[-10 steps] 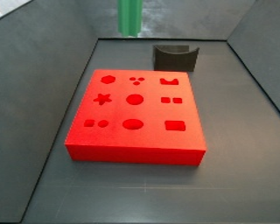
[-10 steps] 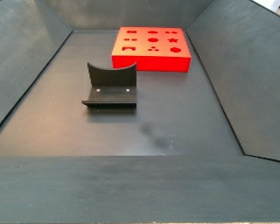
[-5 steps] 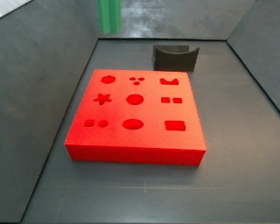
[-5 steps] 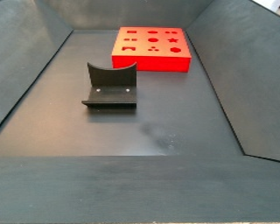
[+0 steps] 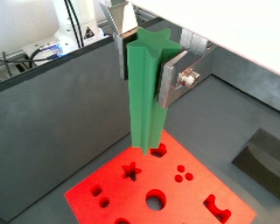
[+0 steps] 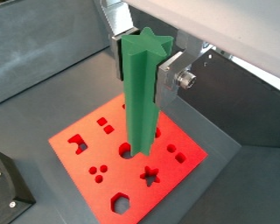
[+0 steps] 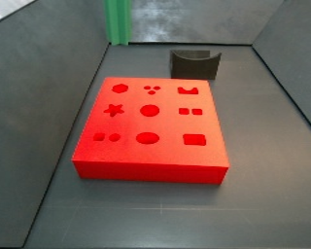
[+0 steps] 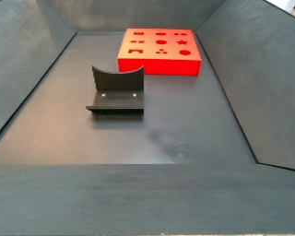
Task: Pick up the star object. Move up. Move to above the board. Insert the star object.
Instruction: Insert the star object.
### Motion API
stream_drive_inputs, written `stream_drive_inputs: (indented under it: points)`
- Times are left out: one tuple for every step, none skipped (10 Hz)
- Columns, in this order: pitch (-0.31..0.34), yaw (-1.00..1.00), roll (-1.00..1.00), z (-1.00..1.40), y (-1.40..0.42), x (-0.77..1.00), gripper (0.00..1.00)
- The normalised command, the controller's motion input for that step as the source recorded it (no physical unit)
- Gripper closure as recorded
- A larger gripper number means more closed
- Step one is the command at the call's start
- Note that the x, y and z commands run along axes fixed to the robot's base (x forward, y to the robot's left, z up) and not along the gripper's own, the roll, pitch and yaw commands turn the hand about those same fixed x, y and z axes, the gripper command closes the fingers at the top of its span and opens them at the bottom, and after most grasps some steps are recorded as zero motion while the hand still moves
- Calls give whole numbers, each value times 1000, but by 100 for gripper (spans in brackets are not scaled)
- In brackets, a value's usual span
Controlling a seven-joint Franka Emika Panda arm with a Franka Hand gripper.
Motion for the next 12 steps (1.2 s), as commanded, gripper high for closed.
stream_drive_inputs:
  points:
    - [0, -140, 43, -289, 0, 0, 100]
    - [-26, -106, 23, -323, 0, 0, 100]
    - [-89, -23, 0, -329, 0, 0, 100]
    - [-101, 0, 0, -363, 0, 0, 100]
    - [-84, -11, 0, -409, 0, 0, 100]
    - [-70, -63, 0, -426, 0, 0, 100]
    - [-59, -240, 0, -400, 0, 0, 100]
    - [-50, -426, 0, -371, 0, 3, 100]
    - [-47, -574, 0, -349, 0, 26, 100]
    - [-40, -643, 0, -340, -17, 26, 100]
    - [-27, -654, 0, -329, -46, 17, 100]
    - [-27, -591, 0, -277, -23, 0, 100]
